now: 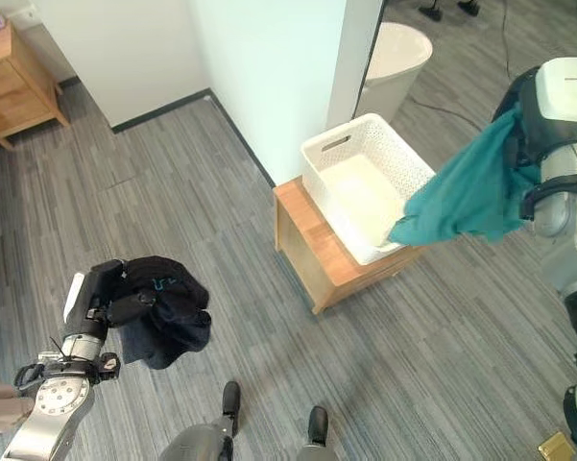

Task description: Pick up bed clothes into laundry basket.

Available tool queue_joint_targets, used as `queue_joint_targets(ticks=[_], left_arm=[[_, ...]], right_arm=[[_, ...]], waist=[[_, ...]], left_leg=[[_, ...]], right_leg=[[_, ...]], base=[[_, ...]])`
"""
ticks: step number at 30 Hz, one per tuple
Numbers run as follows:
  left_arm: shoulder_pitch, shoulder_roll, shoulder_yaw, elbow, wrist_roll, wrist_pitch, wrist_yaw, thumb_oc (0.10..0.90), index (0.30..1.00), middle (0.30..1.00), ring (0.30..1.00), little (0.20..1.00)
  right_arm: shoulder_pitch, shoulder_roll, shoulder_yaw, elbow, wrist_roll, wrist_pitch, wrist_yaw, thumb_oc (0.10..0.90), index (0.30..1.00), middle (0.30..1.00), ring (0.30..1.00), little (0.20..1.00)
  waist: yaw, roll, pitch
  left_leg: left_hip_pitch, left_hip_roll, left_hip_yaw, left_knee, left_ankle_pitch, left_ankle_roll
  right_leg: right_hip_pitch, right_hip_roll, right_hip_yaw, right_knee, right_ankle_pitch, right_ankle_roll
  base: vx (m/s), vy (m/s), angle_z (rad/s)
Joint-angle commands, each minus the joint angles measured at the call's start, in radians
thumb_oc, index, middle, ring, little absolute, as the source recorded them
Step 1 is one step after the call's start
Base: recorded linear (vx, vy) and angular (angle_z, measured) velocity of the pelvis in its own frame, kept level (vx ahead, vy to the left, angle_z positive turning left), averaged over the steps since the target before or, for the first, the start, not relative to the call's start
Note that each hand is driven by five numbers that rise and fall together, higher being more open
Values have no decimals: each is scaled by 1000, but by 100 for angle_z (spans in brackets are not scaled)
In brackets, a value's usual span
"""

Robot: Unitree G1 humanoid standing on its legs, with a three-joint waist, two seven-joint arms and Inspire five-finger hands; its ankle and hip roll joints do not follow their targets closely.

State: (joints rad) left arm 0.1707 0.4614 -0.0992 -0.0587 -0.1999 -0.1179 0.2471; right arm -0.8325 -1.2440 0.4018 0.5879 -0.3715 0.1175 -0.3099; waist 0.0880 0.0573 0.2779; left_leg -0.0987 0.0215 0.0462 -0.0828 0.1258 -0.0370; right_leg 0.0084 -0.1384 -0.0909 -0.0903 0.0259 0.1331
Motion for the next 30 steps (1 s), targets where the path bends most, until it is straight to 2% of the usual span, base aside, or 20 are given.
queue_joint_targets(ticks=[1, 12, 17, 18, 22, 27, 30], left_arm=[[-75, 58, 29, -147, -41, -157, 4, 400, 300, 300, 300, 300], [-50, 48, -2, -88, -82, -166, -12, 400, 300, 300, 300, 300], [-74, 45, -22, -76, -88, -170, -7, 400, 300, 300, 300, 300], [-77, 44, -24, -75, -88, -171, -5, 400, 300, 300, 300, 300], [-105, 37, -29, -59, -91, -169, 12, 400, 300, 300, 300, 300], [-152, 31, -45, -25, -36, -158, 42, 400, 300, 300, 300, 300], [-159, 45, -59, -19, -9, -149, 36, 400, 300, 300, 300, 300]], right_arm=[[-274, -76, 12, -31, -21, 12, -150, 400, 300, 300, 300, 300], [-309, -100, 14, 14, -2, 7, -209, 400, 300, 300, 300, 300], [-266, -72, -9, 68, 27, 0, -204, 400, 300, 300, 300, 300], [-257, -63, -11, 81, 34, 0, -196, 800, 900, 900, 900, 900], [-214, -17, -17, 139, 72, -5, -164, 800, 900, 900, 900, 900], [-173, 20, -71, 39, 86, -22, -203, 800, 900, 900, 900, 900], [-147, 34, -122, -37, 86, -32, -230, 800, 900, 900, 900, 900]], waist=[[29, -59, -40], [59, -57, -6], [65, -51, 11], [65, -49, 17], [68, -45, 29], [49, -38, 29], [33, -42, 8]], left_leg=[[-22, 44, 15, -4, -59, -103], [-106, 41, 7, -4, -46, -105], [-146, 41, 7, -4, -39, -109], [-153, 40, 7, -4, -39, -109], [-173, 40, 6, -4, -36, -109], [-124, 38, 20, -4, -52, -99], [-63, 34, 30, -4, -76, -91]], right_leg=[[-57, 36, 18, 3, -25, -2], [-143, 31, 28, 3, -12, 7], [-185, 29, 31, 3, -5, 8], [-192, 29, 32, 3, -5, 8], [-213, 32, 36, 3, -2, 12], [-179, 28, 44, 3, -8, 18], [-132, 17, 41, 3, -12, 25]], base=[[-27, -3, 5], [-8, -1, 4], [-14, -4, 3], [-24, -7, 4], [-23, 6, 7], [20, 47, -4], [76, 40, -12]])
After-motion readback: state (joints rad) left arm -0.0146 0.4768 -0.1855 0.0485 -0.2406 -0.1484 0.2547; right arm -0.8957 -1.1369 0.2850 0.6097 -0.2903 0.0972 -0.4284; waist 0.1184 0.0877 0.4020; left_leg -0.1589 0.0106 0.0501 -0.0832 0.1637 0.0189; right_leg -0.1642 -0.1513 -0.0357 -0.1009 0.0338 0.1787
